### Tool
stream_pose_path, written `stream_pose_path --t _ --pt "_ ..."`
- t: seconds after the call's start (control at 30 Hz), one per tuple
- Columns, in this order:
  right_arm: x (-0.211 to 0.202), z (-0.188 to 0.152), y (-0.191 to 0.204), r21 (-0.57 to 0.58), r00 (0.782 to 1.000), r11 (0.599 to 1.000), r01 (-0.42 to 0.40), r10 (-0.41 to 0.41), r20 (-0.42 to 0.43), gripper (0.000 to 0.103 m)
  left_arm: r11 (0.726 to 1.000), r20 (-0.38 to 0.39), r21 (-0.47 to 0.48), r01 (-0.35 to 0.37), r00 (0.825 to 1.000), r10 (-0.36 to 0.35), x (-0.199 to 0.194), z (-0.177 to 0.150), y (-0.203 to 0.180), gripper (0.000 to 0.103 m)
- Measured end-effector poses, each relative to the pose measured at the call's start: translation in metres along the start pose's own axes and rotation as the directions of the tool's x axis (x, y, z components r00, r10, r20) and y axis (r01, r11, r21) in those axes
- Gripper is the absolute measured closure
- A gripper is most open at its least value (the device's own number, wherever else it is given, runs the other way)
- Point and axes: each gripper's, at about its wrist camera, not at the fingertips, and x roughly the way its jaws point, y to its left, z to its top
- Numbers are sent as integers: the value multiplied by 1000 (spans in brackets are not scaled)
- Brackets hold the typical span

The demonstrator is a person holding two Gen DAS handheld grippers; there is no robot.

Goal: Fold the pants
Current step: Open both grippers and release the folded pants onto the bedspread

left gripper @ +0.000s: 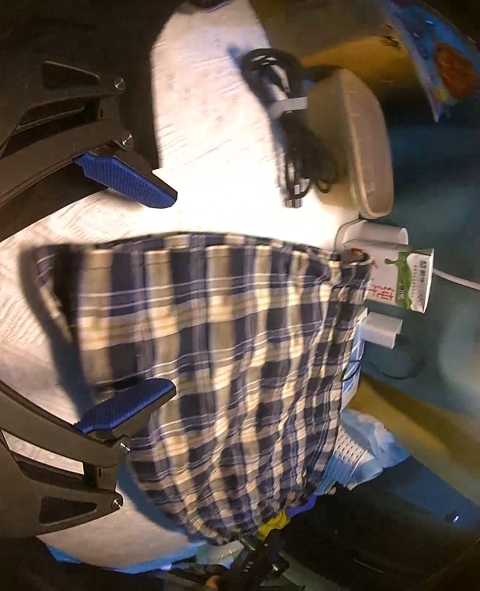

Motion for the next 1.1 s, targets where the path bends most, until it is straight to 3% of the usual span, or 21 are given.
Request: stream_pose_path --t 0.1,0.17,0.2,0.23,0.37,0.5,0.6,0.77,0.9,0.97,1.03,1.1 --pt "-14 -11 0 33 1000 999 -20 20 -1 26 1000 -3 11 -3 1000 3 2 -7 -1 30" --pt "-21 -20 0 49 999 998 -30 31 -12 26 1000 -7 6 -15 1000 15 4 -9 0 56" --pt "-23 -24 0 61 999 997 -37 39 -18 26 1000 1 10 -22 1000 22 2 -11 0 62" --pt "-26 -30 0 76 998 996 -48 50 -24 26 1000 3 10 -10 1000 10 0 -12 0 75" --pt "-35 -52 10 82 996 995 -56 61 -61 26 1000 23 6 4 1000 -4 -5 -16 1 93" --pt "-44 -67 46 -25 991 996 -88 85 -99 26 1000 30 29 -3 1000 3 -12 -25 -4 93" --pt "-56 -78 80 -79 982 983 -164 155 -108 26 999 37 40 -20 999 18 -20 -34 -6 93" --pt "-55 -93 129 -87 940 943 -321 306 -152 26 999 86 15 -48 995 46 -46 -37 -2 93" --pt "-50 -92 177 -157 910 901 -404 379 -165 26 999 123 24 -42 992 39 -64 -34 -6 92" --pt "-45 -87 194 -186 907 890 -416 390 -160 26 999 123 29 -36 992 32 -66 -35 -9 91" --pt "-38 -77 209 -208 905 883 -421 395 -157 26 999 109 21 -35 994 32 -61 -36 -11 78" --pt "-37 -64 219 -232 902 872 -430 407 -143 29 999 96 9 -35 995 34 -55 -39 -11 49"
